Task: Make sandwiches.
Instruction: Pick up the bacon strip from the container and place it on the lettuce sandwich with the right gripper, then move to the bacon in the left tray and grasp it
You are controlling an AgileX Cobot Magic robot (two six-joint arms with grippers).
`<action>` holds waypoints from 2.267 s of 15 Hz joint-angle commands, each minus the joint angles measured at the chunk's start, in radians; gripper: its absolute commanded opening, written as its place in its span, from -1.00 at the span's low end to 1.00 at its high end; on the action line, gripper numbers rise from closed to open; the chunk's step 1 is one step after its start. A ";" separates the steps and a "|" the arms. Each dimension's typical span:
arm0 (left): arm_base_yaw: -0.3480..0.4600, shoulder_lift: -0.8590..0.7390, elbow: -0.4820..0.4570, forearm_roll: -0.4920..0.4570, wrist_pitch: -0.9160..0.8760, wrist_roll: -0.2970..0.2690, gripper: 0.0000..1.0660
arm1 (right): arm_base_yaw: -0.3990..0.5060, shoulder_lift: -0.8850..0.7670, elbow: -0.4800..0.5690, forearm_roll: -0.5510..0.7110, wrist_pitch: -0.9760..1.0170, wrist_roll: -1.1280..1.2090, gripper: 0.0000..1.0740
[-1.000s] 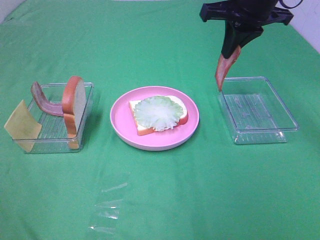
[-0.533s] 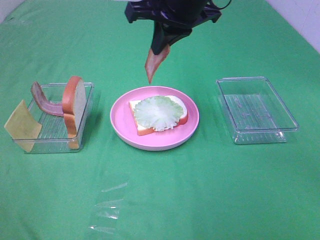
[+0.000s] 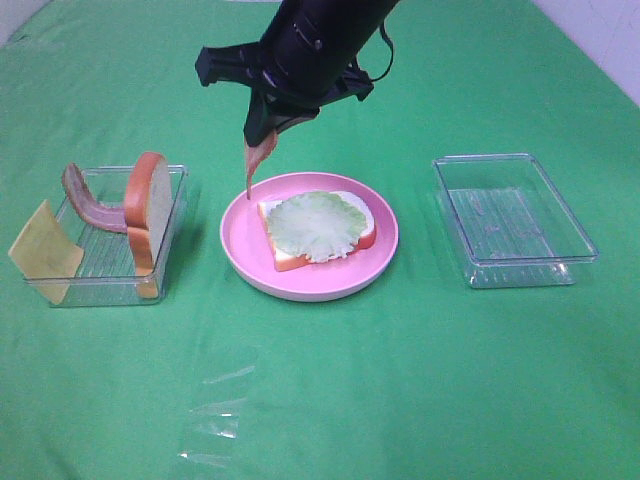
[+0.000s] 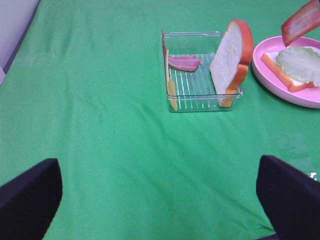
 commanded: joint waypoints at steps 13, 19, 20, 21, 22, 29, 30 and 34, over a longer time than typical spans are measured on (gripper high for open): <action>0.001 0.000 0.002 -0.008 -0.004 0.000 0.83 | -0.001 0.159 -0.006 -0.405 0.014 0.211 -0.96; 0.001 0.000 0.002 -0.008 -0.004 0.000 0.83 | -0.001 0.154 -0.006 -0.423 0.044 0.200 0.12; 0.001 0.000 0.002 -0.008 -0.004 0.000 0.83 | -0.001 0.150 -0.006 -0.441 0.051 0.200 0.52; 0.001 0.000 0.002 -0.008 -0.004 0.000 0.83 | -0.001 0.148 -0.006 -0.463 0.071 0.200 0.78; 0.001 0.000 0.002 -0.008 -0.004 0.000 0.83 | -0.001 0.141 -0.006 -0.487 0.111 0.200 0.83; 0.001 0.000 0.002 -0.008 -0.004 0.000 0.83 | -0.001 -0.062 -0.006 -0.495 0.422 0.141 0.83; 0.001 0.000 0.002 -0.008 -0.004 0.000 0.83 | -0.001 -0.103 -0.006 -0.495 0.467 0.123 0.83; 0.001 0.000 0.002 -0.008 -0.004 0.000 0.83 | -0.001 -0.277 0.080 -0.485 0.486 0.099 0.82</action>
